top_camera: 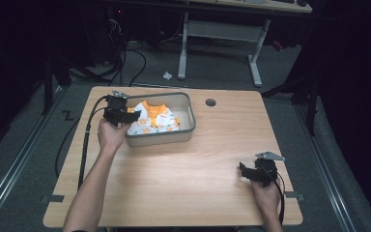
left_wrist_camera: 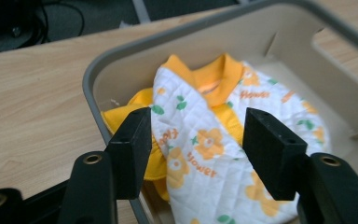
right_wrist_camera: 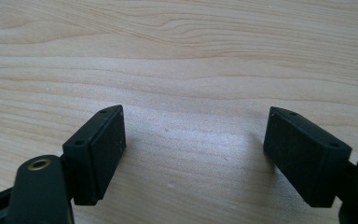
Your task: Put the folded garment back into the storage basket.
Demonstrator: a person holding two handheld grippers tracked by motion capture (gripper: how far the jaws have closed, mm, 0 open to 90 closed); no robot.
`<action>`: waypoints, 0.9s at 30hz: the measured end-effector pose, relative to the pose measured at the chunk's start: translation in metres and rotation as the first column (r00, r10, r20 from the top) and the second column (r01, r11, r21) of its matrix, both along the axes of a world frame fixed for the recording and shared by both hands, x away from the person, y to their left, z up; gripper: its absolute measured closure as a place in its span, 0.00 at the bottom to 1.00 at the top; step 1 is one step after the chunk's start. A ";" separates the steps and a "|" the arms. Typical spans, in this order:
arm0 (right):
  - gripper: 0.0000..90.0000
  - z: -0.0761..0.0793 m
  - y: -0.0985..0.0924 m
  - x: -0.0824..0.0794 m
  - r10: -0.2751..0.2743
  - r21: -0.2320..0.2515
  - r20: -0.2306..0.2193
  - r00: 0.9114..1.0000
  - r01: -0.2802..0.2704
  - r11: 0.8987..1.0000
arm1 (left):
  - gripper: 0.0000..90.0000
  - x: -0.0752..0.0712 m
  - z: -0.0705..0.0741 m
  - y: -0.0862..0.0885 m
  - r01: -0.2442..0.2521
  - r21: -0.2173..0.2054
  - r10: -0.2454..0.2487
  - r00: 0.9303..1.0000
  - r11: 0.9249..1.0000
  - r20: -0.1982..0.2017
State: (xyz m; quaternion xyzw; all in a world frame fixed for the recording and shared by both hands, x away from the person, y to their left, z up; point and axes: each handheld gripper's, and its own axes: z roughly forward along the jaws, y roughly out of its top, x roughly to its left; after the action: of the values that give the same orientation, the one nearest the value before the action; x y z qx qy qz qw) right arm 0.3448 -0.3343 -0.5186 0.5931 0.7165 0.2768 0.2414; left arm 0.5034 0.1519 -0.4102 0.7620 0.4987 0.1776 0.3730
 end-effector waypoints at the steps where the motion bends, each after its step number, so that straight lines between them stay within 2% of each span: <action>1: 0.23 0.000 0.000 0.000 0.000 0.000 0.000 1.000 0.000 1.000 | 0.46 -0.004 0.003 0.003 0.001 -0.014 -0.001 1.000 1.000 0.016; 3: 0.23 0.000 0.000 0.000 0.000 0.000 0.000 1.000 0.000 1.000 | 0.44 -0.009 0.006 0.005 0.005 -0.023 -0.004 1.000 1.000 0.025; 4: 0.23 0.000 0.000 0.000 0.000 0.000 0.000 1.000 0.000 1.000 | 0.44 -0.018 0.012 0.009 0.008 -0.045 -0.005 0.998 0.999 0.058; 6: 0.23 0.000 0.000 0.000 -0.001 0.000 0.000 1.000 0.001 1.000 | 0.44 -0.027 0.016 0.015 0.011 -0.067 -0.005 0.997 0.998 0.079; 9: 0.23 0.000 0.000 0.000 -0.001 0.000 0.000 1.000 0.001 1.000 | 0.43 -0.033 0.017 0.019 0.010 -0.077 -0.003 0.996 0.997 0.091; 13: 0.23 0.000 0.000 0.000 -0.001 0.000 0.000 1.000 0.001 1.000 | 0.42 -0.051 0.017 0.033 0.006 -0.112 0.007 0.993 0.994 0.120; 18: 0.23 0.000 0.000 0.000 -0.001 0.001 0.000 1.000 0.001 1.000 | 0.41 -0.066 0.015 0.041 0.004 -0.143 0.016 0.991 0.990 0.136; 27: 0.23 0.000 0.000 0.000 -0.002 0.001 0.000 1.000 0.002 1.000 | 0.39 -0.087 0.010 0.050 0.004 -0.171 0.023 0.988 0.985 0.151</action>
State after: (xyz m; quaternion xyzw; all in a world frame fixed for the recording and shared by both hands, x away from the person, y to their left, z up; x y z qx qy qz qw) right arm 0.3447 -0.3340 -0.5186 0.5938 0.7158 0.2768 0.2415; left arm 0.4165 0.2019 -0.4001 0.7091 0.4858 0.1935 0.4730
